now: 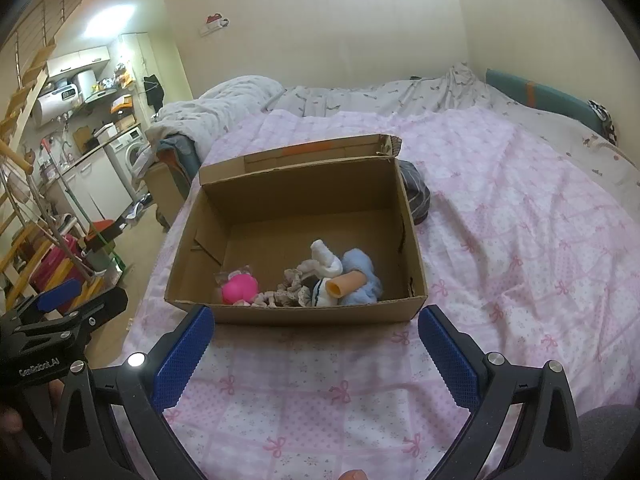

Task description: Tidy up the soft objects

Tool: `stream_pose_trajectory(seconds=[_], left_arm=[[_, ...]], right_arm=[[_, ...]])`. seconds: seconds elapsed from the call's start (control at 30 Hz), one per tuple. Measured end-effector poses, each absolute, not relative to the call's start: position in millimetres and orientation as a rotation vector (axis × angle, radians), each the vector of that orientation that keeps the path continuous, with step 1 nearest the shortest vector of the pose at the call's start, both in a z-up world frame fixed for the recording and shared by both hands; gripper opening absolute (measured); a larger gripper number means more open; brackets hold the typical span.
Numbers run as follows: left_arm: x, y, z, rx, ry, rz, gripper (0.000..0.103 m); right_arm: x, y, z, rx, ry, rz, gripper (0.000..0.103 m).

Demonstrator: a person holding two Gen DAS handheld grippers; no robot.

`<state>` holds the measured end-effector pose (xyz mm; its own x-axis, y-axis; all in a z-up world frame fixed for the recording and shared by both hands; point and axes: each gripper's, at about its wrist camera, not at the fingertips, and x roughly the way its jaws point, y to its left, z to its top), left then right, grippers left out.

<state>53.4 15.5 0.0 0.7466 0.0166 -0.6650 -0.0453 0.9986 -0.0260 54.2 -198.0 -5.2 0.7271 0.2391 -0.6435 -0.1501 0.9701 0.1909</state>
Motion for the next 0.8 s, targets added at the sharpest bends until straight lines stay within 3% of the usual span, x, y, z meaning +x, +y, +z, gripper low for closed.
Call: stream_pose_trajectory(seconds=[0.8], left_arm=[[53.3, 15.0, 0.1, -0.042, 0.727, 0.031, 0.102]], right_arm=[[53.2, -199.3, -0.4, 0.119, 0.708, 0.213, 0.103]])
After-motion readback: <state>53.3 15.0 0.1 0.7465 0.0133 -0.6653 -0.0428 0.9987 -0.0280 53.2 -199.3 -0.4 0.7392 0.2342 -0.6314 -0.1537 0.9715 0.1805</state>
